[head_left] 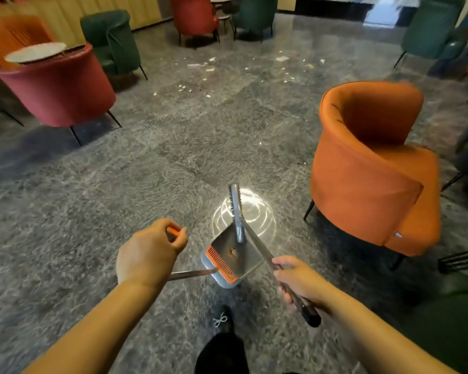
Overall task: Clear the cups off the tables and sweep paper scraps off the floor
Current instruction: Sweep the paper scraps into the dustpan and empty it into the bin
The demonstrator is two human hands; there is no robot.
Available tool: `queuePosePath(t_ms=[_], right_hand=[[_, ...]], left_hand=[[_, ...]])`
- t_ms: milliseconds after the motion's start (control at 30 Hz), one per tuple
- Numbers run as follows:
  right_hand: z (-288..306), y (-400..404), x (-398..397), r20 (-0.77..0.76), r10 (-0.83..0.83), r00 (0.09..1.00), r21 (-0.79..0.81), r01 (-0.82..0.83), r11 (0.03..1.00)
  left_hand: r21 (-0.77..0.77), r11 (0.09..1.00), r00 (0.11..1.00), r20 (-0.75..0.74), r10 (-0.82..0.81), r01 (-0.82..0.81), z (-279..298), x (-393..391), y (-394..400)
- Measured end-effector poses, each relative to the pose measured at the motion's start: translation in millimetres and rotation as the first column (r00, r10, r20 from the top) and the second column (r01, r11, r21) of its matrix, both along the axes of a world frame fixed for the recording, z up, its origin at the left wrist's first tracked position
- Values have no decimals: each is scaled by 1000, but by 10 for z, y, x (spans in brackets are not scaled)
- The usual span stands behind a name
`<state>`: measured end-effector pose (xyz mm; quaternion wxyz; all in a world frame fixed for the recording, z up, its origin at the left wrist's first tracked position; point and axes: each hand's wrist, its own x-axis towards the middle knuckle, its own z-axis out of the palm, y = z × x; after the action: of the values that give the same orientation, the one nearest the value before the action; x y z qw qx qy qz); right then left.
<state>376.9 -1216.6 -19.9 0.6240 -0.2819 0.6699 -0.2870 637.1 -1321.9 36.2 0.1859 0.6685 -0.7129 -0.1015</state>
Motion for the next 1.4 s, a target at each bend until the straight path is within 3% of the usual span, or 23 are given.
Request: queuePosePath(t_ms=[233, 467, 633, 833, 1033, 1400], right_hand=[[-267, -1342, -296, -2, -48, 999, 101, 48, 994], [-263, -2553, -631, 101, -174, 980, 154, 157, 975], [-398, -3522, -989, 73, -209, 975, 228, 187, 956], [-518, -4915, -1626, 57, -229, 972, 215, 212, 953], [-349, -6140, -2268, -53, -79, 995, 87, 84, 993], [-425, -8455, -2883, -52, -212, 976, 102, 217, 971]], left_hand=[[-20, 1000, 991, -134, -19, 16, 117, -389, -1694], [-42, 995, 990, -105, -94, 90, 319, -826, -3092], [-56, 995, 989, -113, -92, 86, 255, -1222, -4130], [-55, 996, 991, -115, -69, 63, 162, -1909, -5463], [-53, 997, 992, -105, -67, 62, 185, -2491, -6547], [-84, 991, 986, -121, -111, 101, 203, -3105, -8879]])
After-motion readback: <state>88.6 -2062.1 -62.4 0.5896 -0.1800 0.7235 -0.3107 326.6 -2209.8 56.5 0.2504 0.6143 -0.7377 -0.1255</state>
